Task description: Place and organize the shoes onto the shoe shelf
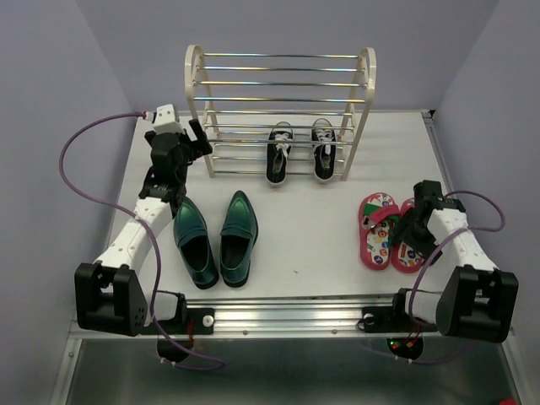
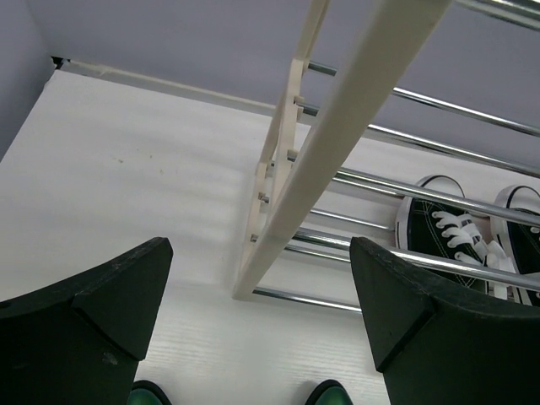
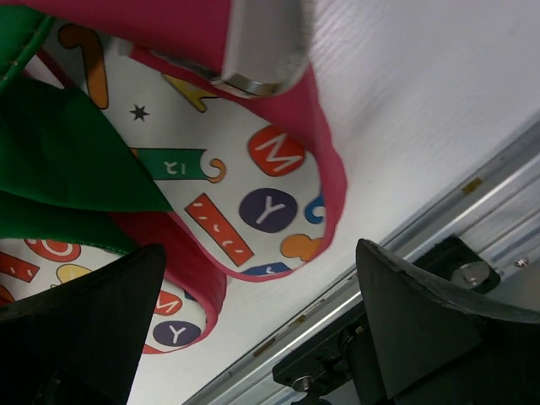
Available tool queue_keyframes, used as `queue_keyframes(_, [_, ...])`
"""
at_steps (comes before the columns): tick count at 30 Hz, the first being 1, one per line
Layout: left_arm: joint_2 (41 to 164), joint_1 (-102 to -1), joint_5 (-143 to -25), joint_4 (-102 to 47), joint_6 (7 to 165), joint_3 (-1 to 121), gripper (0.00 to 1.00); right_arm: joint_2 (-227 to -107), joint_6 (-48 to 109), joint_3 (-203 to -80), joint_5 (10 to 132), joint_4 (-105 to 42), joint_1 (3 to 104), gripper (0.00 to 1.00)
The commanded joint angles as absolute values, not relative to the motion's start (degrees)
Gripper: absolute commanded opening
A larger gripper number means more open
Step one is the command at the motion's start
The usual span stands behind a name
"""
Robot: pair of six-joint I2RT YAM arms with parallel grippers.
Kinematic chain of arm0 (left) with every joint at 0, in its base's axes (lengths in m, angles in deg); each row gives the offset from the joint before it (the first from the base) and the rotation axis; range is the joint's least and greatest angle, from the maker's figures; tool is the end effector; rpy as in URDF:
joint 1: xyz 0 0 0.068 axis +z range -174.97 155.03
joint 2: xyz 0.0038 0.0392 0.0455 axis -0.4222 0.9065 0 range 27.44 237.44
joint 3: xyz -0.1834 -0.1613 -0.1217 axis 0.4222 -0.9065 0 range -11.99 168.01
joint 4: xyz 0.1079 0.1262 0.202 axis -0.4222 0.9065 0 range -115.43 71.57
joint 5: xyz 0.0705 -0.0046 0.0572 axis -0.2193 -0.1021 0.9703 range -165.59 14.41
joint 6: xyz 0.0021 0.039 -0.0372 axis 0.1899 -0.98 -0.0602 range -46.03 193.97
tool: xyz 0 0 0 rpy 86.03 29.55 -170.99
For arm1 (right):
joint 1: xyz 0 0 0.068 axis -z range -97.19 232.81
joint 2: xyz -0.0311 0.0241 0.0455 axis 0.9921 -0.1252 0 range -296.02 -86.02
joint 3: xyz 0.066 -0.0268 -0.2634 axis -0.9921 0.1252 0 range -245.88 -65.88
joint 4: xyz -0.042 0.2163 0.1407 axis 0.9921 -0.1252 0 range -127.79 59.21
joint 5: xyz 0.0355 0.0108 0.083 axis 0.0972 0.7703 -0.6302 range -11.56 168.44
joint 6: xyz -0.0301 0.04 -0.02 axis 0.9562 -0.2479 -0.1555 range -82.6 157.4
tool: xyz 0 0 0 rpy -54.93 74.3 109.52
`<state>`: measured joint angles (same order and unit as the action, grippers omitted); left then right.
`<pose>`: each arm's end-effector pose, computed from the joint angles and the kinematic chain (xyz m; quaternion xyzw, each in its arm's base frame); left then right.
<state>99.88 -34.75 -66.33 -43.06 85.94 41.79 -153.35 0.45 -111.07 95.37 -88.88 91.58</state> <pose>0.2973 -0.0453 0.3418 -0.0702 0.7099 -0.0753 0.6967 0.1824 -0.0387 0.2139 0.3945 0.9032 -0.1217 0.1174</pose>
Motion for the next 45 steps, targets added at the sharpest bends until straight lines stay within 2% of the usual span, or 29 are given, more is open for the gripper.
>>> queue_keyframes(1, [98.89, -34.99, -63.63, -44.86, 84.16, 41.71, 0.99, -155.98, 5.93, -109.91, 87.77, -82.13, 92.12, 1.0])
queue_keyframes(18, [100.3, -34.99, -61.61, -44.42, 83.46, 42.41, 0.99, -164.95, 3.2, -105.7, 93.74, -69.83, 92.12, 1.0])
queue_keyframes(24, [100.04, -34.99, -61.96, -44.33, 83.81, 42.5, 0.99, -164.33, 7.41, -105.17, 88.12, -67.54, 92.12, 1.0])
queue_keyframes(30, [99.16, -34.99, -61.09, -44.42, 83.9, 41.8, 0.99, -164.68, 12.0, -104.55, 74.24, -59.55, 92.12, 1.0])
queue_keyframes(38, [99.42, -34.99, -60.99, -45.56, 83.99, 41.53, 0.99, -155.99, 14.37, -103.58, 70.28, -52.41, 92.12, 1.0])
queue_keyframes(45, [100.39, -34.99, -60.38, -45.03, 83.99, 42.32, 0.99, -157.38, 14.29, -102.71, 70.09, -51.62, 92.12, 0.97])
